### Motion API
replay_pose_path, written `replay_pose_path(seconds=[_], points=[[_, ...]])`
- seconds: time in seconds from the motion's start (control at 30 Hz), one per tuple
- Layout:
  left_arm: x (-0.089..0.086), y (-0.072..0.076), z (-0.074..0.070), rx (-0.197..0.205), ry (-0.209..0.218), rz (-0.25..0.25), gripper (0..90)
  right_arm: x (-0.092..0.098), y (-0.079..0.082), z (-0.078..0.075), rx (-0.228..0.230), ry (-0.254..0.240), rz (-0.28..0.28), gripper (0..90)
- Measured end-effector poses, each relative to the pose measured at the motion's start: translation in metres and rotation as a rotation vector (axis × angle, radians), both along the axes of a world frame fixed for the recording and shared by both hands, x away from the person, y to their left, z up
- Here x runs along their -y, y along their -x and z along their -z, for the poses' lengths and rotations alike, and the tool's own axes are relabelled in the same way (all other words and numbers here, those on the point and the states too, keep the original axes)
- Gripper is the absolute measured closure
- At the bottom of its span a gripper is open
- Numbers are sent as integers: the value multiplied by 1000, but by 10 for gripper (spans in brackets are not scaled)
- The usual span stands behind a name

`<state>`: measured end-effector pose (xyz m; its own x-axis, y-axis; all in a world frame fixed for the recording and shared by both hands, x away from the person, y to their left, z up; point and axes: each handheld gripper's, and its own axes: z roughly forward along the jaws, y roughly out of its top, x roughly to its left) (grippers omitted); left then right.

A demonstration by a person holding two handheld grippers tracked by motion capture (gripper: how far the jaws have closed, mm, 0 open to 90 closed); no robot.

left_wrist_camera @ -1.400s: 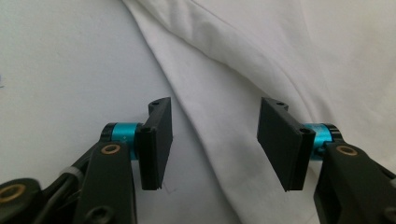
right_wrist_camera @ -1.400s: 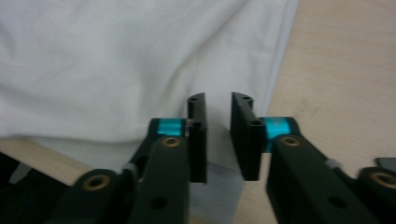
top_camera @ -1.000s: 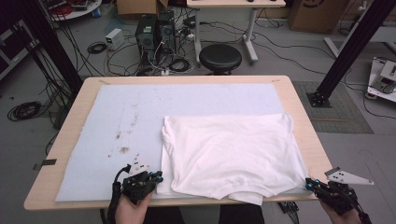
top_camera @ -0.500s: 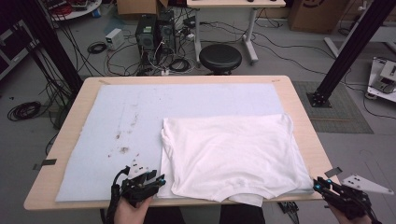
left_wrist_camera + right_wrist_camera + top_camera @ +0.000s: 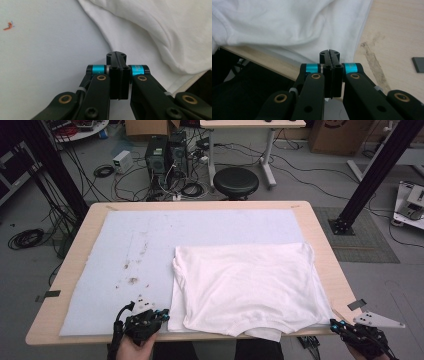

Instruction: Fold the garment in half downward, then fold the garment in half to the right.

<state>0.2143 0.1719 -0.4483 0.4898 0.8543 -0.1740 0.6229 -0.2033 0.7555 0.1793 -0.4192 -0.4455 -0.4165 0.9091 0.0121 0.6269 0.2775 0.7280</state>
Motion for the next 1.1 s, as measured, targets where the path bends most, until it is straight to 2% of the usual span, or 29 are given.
replay_pose_path(seconds=[0.03, 0.1, 0.13, 0.2, 0.27, 0.37, 0.43, 0.53, 0.6, 0.67, 0.8, 0.9, 0.97, 1.07, 1.1], points=[[-1, 0, -1, 24, 6, -8, 885, 1, 1, -1, 16, -3, 2, 900], [-1, -1, -6, 55, 14, -41, 691, 6, 1, -7, 58, -20, -5, 880], [-1, -2, -10, 77, 23, -47, 615, 6, 0, -11, 93, -15, 4, 799], [-1, -5, -18, 130, 33, -48, 555, 7, -6, -20, 123, -18, 1, 715], [-1, -12, -28, 165, 35, -46, 497, 4, -14, -30, 157, 5, 17, 645], [1, -23, -42, 245, 22, -42, 464, -1, -34, -44, 196, 17, 30, 533], [3, -33, -50, 283, 18, -45, 451, -2, -48, -53, 218, 8, 36, 525], [3, -50, -58, 299, 29, -54, 395, -4, -69, -63, 247, -14, 59, 497], [4, -59, -59, 301, 35, -80, 371, -5, -81, -68, 244, -33, 83, 464], [4, -64, -58, 288, 24, -95, 356, -6, -89, -73, 248, -45, 93, 464], [4, -63, -53, 316, 5, -94, 356, -8, -94, -74, 269, -79, 98, 459], [2, -60, -48, 333, -10, -67, 360, -9, -93, -69, 256, -76, 87, 460], [0, -59, -44, 342, 14, -65, 364, -8, -93, -67, 252, -78, 86, 460], [-2, -56, -41, 381, 29, -49, 363, -7, -93, -66, 249, -81, 82, 459], [-2, -55, -42, 372, 56, -50, 363, -7, -94, -66, 253, -80, 82, 457]])
